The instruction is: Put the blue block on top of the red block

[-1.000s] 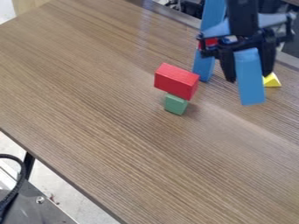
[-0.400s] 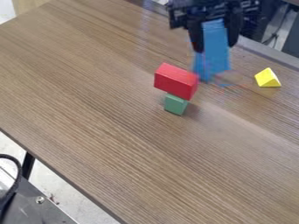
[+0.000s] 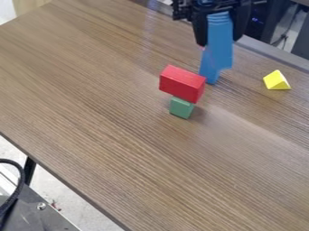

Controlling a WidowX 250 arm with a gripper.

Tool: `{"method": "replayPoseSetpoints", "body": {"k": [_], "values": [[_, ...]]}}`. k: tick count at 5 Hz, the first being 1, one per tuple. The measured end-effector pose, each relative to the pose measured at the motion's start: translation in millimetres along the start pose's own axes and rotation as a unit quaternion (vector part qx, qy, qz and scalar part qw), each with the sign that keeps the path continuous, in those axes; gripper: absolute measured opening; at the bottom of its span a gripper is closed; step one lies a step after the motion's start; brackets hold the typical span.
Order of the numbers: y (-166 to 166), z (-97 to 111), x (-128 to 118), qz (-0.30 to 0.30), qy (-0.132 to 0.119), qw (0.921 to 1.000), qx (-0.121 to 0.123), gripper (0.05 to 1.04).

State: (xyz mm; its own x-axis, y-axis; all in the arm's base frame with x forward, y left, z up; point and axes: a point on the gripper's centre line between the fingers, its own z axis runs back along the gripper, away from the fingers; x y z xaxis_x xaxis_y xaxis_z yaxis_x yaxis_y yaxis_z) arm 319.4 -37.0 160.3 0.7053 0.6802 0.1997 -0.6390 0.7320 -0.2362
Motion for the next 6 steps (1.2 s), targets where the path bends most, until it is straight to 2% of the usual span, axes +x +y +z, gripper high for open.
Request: {"method": "replayPoseSetpoints", "body": {"k": [2,4,6], "values": [[6.2,-3.4,3.3,0.001,-0.009,0.9999,0.008,0.583],[20.8,-9.4,7.2,0.011,-0.012,0.9994,0.030,0.583],[26.4,-11.8,13.9,0.023,-0.020,0.9992,0.027,0.583]]}}
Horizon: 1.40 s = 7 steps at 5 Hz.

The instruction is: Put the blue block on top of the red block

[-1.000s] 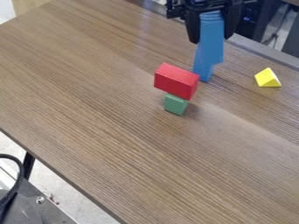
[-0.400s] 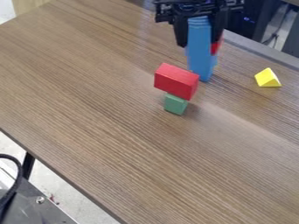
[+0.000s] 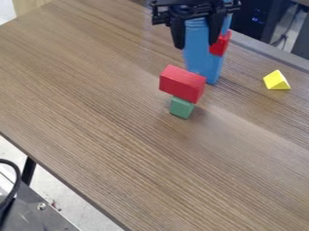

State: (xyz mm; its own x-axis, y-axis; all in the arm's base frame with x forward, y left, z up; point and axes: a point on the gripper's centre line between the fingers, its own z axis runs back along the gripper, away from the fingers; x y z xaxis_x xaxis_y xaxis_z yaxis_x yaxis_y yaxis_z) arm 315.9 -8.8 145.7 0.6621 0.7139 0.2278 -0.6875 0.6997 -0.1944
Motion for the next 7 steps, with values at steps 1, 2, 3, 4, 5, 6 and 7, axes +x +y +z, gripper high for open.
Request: {"method": "replayPoseSetpoints", "body": {"k": [1,2,3,4,5,6,7], "values": [[-0.3,-7.3,-0.2,0.000,0.005,1.0000,0.006,0.583],[-2.0,-13.3,4.5,-0.005,0.003,0.9999,0.016,0.583],[1.9,-19.6,4.3,-0.004,0.007,0.9994,0.033,0.583],[1.9,-17.6,6.9,-0.003,0.001,0.9993,0.037,0.582],[2.9,-19.5,6.9,-0.003,0.003,0.9992,0.040,0.583],[3.7,-23.3,6.9,-0.006,0.003,0.9989,0.047,0.582],[4.3,-24.6,8.1,-0.007,0.000,0.9988,0.049,0.582]]}}
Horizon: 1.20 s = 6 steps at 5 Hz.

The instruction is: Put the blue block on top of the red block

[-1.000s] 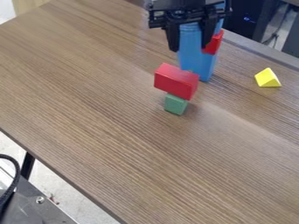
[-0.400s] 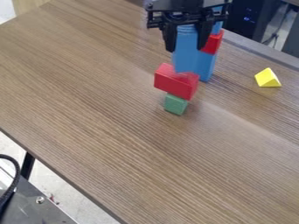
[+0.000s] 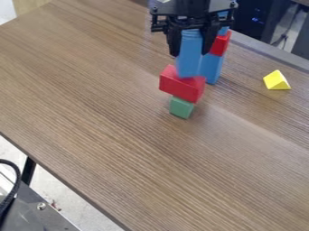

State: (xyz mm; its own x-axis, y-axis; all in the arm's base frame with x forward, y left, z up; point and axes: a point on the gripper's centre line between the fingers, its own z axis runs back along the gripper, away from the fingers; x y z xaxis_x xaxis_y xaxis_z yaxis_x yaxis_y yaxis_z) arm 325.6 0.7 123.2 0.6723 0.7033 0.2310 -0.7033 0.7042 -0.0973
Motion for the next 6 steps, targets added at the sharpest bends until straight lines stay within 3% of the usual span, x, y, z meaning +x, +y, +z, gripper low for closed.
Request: {"method": "replayPoseSetpoints", "body": {"k": [3,4,5,6], "values": [[-0.1,-6.0,-3.0,-0.004,-0.004,1.0000,0.006,0.627],[2.6,-5.9,-4.9,-0.006,0.001,0.9999,0.016,0.924],[3.2,-5.8,-5.8,-0.006,0.003,0.9998,0.017,1.007],[3.2,-5.8,-6.5,-0.006,0.004,0.9998,0.018,1.000]]}}
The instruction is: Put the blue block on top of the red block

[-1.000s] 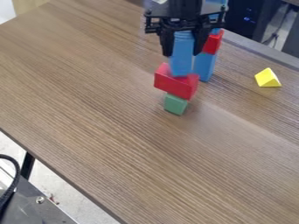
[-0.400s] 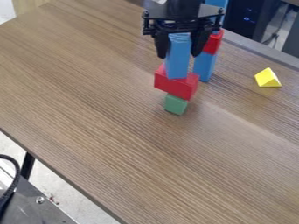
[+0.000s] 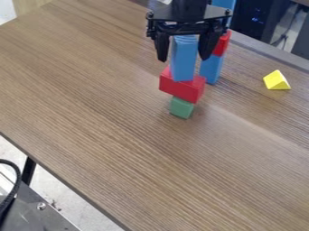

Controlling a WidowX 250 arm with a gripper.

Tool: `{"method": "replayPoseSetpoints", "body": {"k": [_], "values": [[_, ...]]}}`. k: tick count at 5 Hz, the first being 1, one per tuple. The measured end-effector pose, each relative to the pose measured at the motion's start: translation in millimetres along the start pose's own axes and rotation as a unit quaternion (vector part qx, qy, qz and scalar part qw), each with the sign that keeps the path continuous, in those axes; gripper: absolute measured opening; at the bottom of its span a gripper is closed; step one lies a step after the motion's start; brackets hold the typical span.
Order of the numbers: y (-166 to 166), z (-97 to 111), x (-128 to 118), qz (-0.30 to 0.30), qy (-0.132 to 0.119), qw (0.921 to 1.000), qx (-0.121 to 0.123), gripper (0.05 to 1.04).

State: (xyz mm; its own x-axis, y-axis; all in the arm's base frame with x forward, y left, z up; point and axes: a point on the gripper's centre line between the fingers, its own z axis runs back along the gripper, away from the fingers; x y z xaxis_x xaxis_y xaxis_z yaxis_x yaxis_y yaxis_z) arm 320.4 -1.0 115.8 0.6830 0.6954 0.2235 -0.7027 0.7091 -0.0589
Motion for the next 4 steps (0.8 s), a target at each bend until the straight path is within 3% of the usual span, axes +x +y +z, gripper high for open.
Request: {"method": "replayPoseSetpoints", "body": {"k": [1,4], "values": [[-1.1,0.8,-0.8,-0.001,0.001,1.0000,0.000,1.000],[-9.2,53.8,10.5,0.031,-0.023,0.9981,-0.049,1.000]]}}
